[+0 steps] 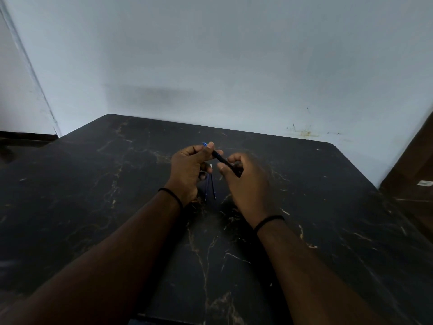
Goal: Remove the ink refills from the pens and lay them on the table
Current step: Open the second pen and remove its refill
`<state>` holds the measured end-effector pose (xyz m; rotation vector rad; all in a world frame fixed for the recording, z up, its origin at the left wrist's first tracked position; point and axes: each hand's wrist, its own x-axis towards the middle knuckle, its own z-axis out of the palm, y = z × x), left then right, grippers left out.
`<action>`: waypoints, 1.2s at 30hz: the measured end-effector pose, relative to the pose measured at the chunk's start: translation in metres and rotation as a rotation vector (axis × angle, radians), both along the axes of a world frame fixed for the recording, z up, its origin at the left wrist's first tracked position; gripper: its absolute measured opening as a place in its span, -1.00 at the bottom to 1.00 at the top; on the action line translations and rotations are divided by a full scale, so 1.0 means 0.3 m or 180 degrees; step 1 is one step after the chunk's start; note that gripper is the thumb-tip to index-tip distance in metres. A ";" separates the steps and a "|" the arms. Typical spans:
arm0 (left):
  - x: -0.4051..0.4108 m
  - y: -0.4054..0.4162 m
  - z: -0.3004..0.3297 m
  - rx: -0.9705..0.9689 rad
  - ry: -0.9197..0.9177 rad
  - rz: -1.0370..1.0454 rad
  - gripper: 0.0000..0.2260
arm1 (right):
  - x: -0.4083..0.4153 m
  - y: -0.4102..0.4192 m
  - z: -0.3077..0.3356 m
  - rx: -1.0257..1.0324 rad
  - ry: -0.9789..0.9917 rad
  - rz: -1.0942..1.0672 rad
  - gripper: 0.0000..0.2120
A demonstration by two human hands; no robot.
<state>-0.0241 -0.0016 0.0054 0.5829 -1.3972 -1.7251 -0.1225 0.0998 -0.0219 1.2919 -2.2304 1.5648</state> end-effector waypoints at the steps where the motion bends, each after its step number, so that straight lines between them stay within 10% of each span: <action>1: -0.001 -0.001 -0.002 0.0007 0.0004 -0.0006 -0.74 | 0.001 0.001 -0.001 -0.0031 -0.0035 -0.0024 -0.80; 30: 0.016 -0.039 0.008 -0.0372 0.0091 -0.0100 -0.83 | 0.029 0.010 0.025 0.0087 -0.0092 0.0227 -0.76; 36: 0.065 -0.114 0.016 -0.1823 -0.1677 0.1708 -0.65 | 0.017 0.005 0.015 -0.0066 -0.0292 -0.0101 -0.76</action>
